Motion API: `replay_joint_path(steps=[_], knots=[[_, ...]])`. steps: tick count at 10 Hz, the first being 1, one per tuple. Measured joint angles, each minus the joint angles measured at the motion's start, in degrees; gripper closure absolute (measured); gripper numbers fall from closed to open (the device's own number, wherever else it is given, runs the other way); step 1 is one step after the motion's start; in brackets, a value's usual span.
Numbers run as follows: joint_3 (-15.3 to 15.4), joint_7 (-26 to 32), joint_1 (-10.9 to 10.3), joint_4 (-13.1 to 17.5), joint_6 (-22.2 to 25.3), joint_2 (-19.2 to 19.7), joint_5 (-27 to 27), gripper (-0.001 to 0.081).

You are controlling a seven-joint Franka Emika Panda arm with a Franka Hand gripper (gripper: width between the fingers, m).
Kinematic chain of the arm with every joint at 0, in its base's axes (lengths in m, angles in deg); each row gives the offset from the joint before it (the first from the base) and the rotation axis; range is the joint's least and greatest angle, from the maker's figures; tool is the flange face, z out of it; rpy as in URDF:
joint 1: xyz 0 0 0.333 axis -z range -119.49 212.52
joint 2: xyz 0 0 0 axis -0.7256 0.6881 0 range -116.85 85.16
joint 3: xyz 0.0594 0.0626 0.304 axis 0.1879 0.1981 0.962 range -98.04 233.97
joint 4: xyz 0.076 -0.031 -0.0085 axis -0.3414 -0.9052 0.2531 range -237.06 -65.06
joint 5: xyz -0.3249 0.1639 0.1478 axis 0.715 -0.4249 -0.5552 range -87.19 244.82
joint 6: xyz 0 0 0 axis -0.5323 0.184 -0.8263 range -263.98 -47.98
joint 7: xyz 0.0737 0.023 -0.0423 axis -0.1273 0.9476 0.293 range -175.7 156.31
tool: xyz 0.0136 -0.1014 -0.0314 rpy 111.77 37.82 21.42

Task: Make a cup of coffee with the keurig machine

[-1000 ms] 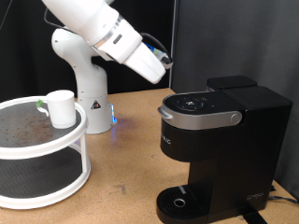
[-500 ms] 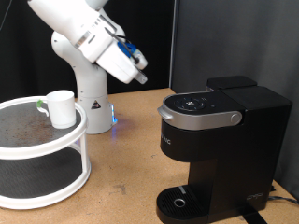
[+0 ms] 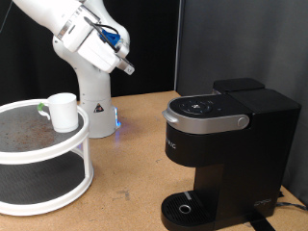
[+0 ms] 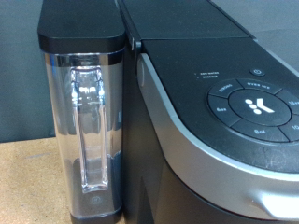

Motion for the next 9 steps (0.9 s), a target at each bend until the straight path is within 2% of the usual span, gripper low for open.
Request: replay_joint_path(steps=[2,4,7,9], knots=[[-0.08,1.02,0.23,-1.49,-4.08,-0.6,-0.99,0.0803],[-1.2,0.95,2.83,-3.67,-4.1,-2.7,-0.34,0.0803],[-4.9,1.24,7.85,-4.23,5.08,-4.93,7.85,0.0803],[-8.1,2.74,10.06,-3.28,12.49,-5.91,13.33,0.0803]])
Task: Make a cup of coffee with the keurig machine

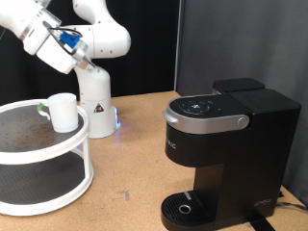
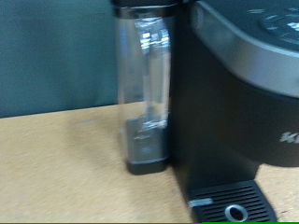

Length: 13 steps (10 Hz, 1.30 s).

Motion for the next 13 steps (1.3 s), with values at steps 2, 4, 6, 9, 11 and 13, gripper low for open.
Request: replay_joint_path(steps=[2,4,6,9,11,13], knots=[[-0.81,0.27,0.67,0.26,1.96,-0.59,1.39,0.0803],[-2.41,2.27,1.06,0.13,1.92,-0.7,1.39,0.0803],[-6.43,5.71,2.72,0.55,4.3,-1.02,2.6,0.0803],[-12.01,7.23,4.28,3.87,11.8,-0.81,7.81,0.0803],[-15.18,7.24,4.66,6.84,14.64,-0.46,9.48,0.0803],[-17.8,7.27,4.71,9.18,15.08,-0.35,10.21,0.0803]])
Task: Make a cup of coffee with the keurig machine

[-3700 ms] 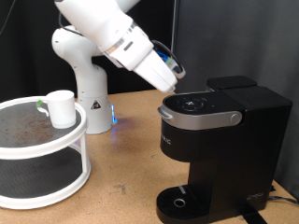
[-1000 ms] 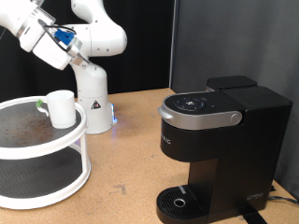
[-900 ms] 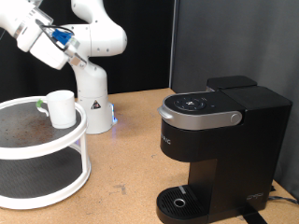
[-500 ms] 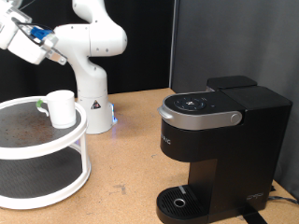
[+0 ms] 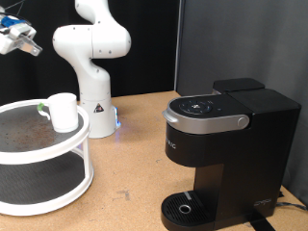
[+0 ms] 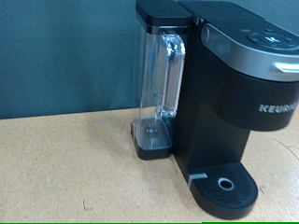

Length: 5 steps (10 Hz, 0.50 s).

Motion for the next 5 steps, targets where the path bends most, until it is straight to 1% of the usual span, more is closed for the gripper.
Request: replay_joint_path(steps=[2,4,5], knots=[[-1.49,1.44,-0.02,0.34,-0.5,0.28,2.02,0.0803],[-3.16,4.94,-0.17,-1.24,-2.38,1.48,3.09,0.0803],[-3.94,7.31,-0.29,-2.73,-5.25,2.47,3.31,0.0803]])
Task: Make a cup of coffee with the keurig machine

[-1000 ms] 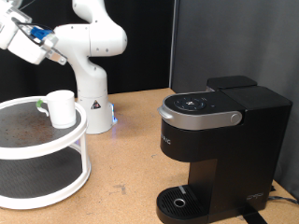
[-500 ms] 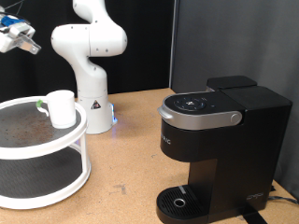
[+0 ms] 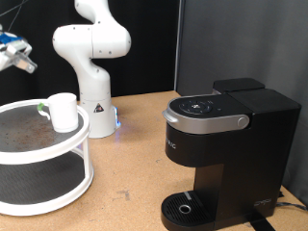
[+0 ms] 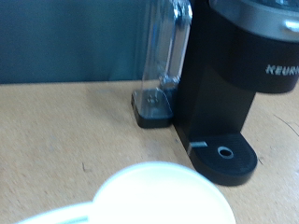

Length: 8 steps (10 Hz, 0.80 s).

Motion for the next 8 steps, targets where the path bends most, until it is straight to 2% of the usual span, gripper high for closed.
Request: replay_joint_path(steps=[3,4,5,6,8], knots=[[-1.83,5.39,-0.9,-5.07,-12.24,2.89,-2.67,0.0803],[-3.12,7.76,-1.93,-6.28,-15.34,3.64,-5.16,0.0721],[-4.76,10.11,-3.24,-6.86,-16.75,4.23,-7.13,0.0574],[-6.3,11.84,-4.42,-6.95,-16.96,4.7,-8.28,0.0574],[-8.29,13.34,-6.17,-6.97,-16.96,5.66,-8.93,0.0207]])
